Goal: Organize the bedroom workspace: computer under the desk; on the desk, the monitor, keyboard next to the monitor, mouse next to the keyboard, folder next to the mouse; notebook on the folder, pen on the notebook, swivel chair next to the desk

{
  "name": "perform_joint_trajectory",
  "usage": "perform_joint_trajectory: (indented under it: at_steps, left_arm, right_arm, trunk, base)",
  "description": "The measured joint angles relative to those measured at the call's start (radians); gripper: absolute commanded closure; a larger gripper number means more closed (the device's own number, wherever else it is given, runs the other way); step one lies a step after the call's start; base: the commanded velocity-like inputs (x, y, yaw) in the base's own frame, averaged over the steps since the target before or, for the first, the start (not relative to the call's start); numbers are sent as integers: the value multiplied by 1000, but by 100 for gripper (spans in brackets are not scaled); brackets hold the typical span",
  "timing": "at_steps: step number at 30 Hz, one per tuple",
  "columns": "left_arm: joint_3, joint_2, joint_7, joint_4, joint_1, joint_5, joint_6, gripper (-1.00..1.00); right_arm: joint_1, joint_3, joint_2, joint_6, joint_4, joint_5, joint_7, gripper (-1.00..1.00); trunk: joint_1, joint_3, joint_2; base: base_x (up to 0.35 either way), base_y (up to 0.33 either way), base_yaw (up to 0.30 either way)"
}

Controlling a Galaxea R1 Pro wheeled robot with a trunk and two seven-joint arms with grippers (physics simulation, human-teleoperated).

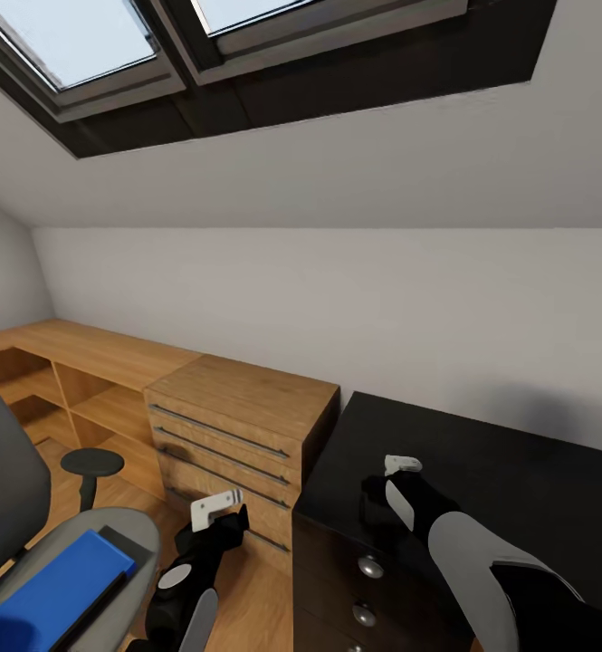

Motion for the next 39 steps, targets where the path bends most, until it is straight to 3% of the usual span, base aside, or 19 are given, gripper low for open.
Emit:
perform_joint_trajectory:
  at_steps: [5, 6, 30, 31, 34, 39]
  left_arm:
    - [0, 0, 0, 0, 0, 0, 0, -100]
    - [0, 0, 0, 0, 0, 0, 0, -100]
    - [0, 1, 0, 1, 1, 0, 0, -100]
    - [4, 12, -1, 8, 0, 2, 0, -100]
    - [5, 29, -2, 14, 0, 4, 0, -100]
    - [5, 36, -3, 17, 0, 4, 0, -100]
  right_arm:
    - [0, -1, 0, -1, 0, 0, 1, -100]
    - [0, -1, 0, -1, 0, 0, 0, 100]
    - [0, 0, 0, 0, 0, -1, -1, 100]
    - [0, 2, 13, -1, 0, -1, 1, 100]
    - [0, 4, 19, -1, 0, 1, 1, 100]
    - [0, 7, 23, -2, 0, 3, 3, 100]
  trunk:
    - [0, 0, 0]
    - [0, 0, 0]
    - [0, 0, 0]
    - [0, 0, 0]
    - [0, 0, 0]
    - [0, 0, 0]
  base:
    - [0, 0, 0]
    - [0, 0, 0]
    - [0, 0, 0]
    - [0, 0, 0]
    - [0, 0, 0]
    - [-45, 0, 0]
